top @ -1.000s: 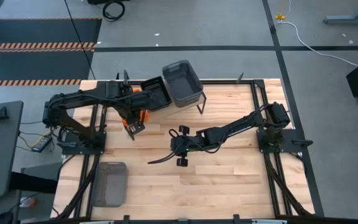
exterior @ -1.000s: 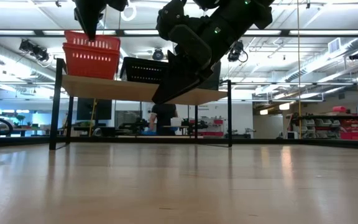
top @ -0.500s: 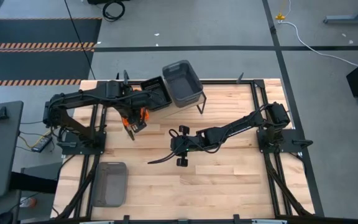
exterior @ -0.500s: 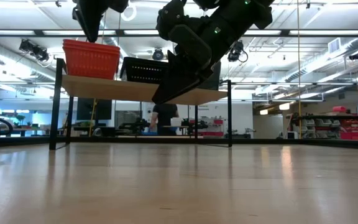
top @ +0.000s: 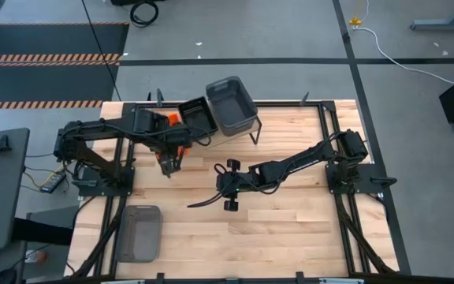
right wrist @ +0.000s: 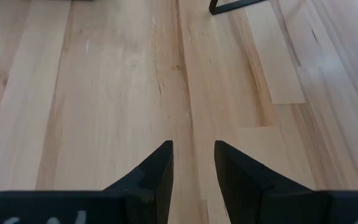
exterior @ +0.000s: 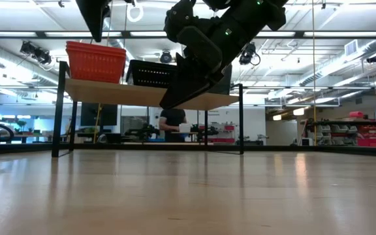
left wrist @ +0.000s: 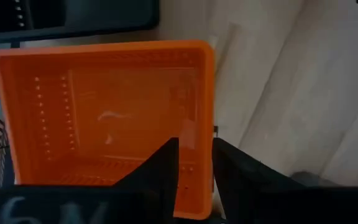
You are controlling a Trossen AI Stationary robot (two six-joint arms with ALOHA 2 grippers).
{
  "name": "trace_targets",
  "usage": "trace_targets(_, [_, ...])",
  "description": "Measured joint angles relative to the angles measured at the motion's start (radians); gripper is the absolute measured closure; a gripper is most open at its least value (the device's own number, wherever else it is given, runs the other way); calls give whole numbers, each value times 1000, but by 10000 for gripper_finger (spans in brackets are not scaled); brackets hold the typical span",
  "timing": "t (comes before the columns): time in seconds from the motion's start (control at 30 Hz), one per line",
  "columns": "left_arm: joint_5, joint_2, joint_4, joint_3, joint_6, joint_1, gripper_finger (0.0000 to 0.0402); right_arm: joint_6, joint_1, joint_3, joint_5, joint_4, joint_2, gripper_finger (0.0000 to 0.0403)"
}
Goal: Stack baskets on shelf by color
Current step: Stack the orange bin on top of the orange bin on the shelf
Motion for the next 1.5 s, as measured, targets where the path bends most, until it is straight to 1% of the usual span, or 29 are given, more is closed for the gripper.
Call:
trace_targets(0.07, [11,0,0,0,-8,-5,298,0,0,0,0,0,0,279])
trace_targets(0.23, [91,0,0,0,-33,-4,285,0,0,0,0,0,0,279])
trace_targets(0.47, [89,1,22,-10,-46,9,255,0,0,0,0,0,0,279])
trace_targets(0.57, [87,5,34,-54,-49,20,241,0,0,0,0,0,0,279])
trace_targets(0.7, [89,5,52,-145,-48,37,227,0,0,0,0,0,0,279])
trace_targets(0.87, [85,5,54,-223,-54,80,222,0,0,0,0,0,0,279])
trace_targets(1.0, [86,5,55,-230,-85,117,242,0,0,0,0,0,0,279])
trace_targets(1.07, [88,5,55,-230,-101,133,259,0,0,0,0,0,0,279])
trace_targets(1.17, [122,5,55,-230,-103,150,287,0,0,0,0,0,0,279])
trace_targets(1.37, [169,5,57,-230,-128,151,338,0,0,0,0,0,0,279])
trace_targets(1.5, [168,4,58,-230,-137,150,364,0,0,0,0,0,0,279])
